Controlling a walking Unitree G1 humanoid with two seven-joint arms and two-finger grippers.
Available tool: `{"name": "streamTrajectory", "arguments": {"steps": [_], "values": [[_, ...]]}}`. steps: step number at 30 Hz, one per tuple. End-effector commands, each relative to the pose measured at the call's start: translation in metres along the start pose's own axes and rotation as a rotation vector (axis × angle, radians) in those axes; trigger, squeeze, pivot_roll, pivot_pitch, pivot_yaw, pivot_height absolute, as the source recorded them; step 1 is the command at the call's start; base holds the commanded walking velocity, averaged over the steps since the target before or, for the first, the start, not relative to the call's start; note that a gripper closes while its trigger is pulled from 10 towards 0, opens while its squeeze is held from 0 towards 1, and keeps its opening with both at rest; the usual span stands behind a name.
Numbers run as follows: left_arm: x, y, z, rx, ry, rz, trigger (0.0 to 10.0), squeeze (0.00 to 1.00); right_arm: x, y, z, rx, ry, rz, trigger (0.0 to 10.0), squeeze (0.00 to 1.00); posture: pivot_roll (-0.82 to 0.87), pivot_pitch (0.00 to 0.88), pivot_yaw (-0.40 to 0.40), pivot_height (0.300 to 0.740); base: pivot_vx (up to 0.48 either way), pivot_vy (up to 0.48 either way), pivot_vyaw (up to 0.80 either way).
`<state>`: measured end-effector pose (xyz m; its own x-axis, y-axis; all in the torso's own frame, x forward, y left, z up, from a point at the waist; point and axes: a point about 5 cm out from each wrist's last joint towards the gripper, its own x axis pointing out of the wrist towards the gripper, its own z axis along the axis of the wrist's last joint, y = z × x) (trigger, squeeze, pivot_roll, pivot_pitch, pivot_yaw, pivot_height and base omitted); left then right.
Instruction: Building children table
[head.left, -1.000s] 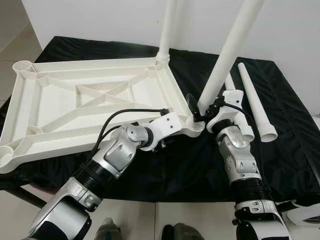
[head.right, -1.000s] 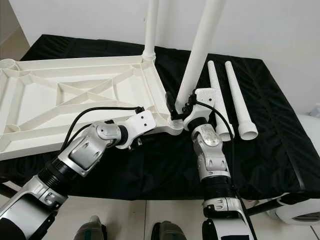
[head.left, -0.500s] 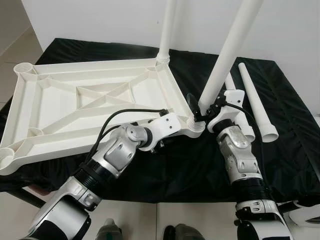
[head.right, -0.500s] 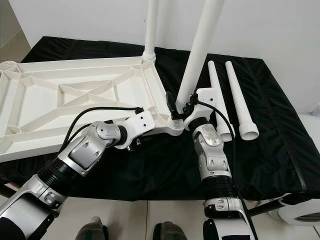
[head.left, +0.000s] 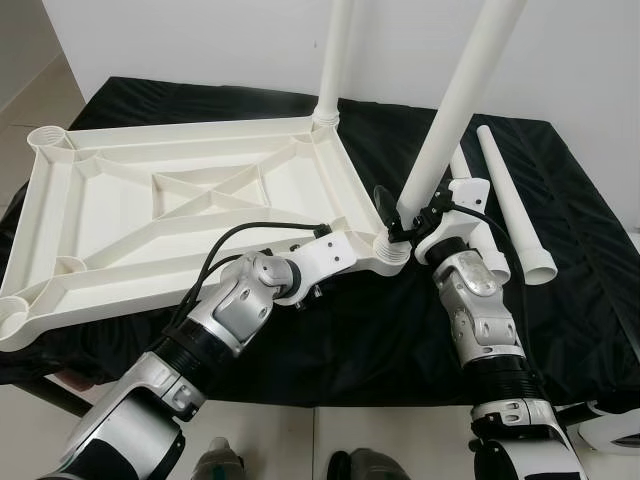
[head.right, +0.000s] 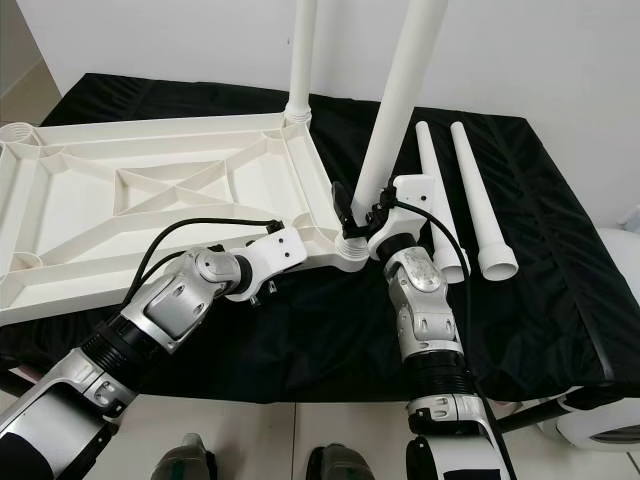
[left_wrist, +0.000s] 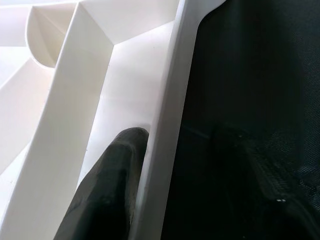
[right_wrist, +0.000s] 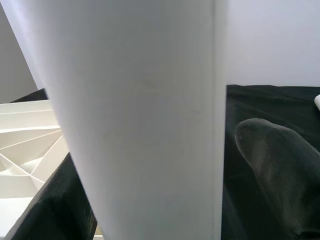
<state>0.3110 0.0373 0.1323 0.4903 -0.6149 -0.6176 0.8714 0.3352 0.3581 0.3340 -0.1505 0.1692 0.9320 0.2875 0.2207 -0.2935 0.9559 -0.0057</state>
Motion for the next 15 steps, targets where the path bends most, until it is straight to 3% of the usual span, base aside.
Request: {"name": "streamTrajectory", "arguments": {"steps": [1, 15], "values": [[0.0028, -0.0008, -0.0054, -0.009, 0.023, 0.005, 10.0, 0.0, 0.0006, -0.003, 0.0023, -0.013, -0.007, 0.002, 10.0, 0.0, 0.03, 0.025, -0.039, 0.74, 0.0, 0.0, 0.0], [0.0125, -0.0042, -0.0088, -0.116, -0.037, -0.011, 10.0, 0.0, 0.0012, -0.0049, 0.0032, -0.022, -0.006, 0.007, 10.0, 0.0, 0.03, 0.024, -0.051, 0.74, 0.0, 0.0, 0.0]]}}
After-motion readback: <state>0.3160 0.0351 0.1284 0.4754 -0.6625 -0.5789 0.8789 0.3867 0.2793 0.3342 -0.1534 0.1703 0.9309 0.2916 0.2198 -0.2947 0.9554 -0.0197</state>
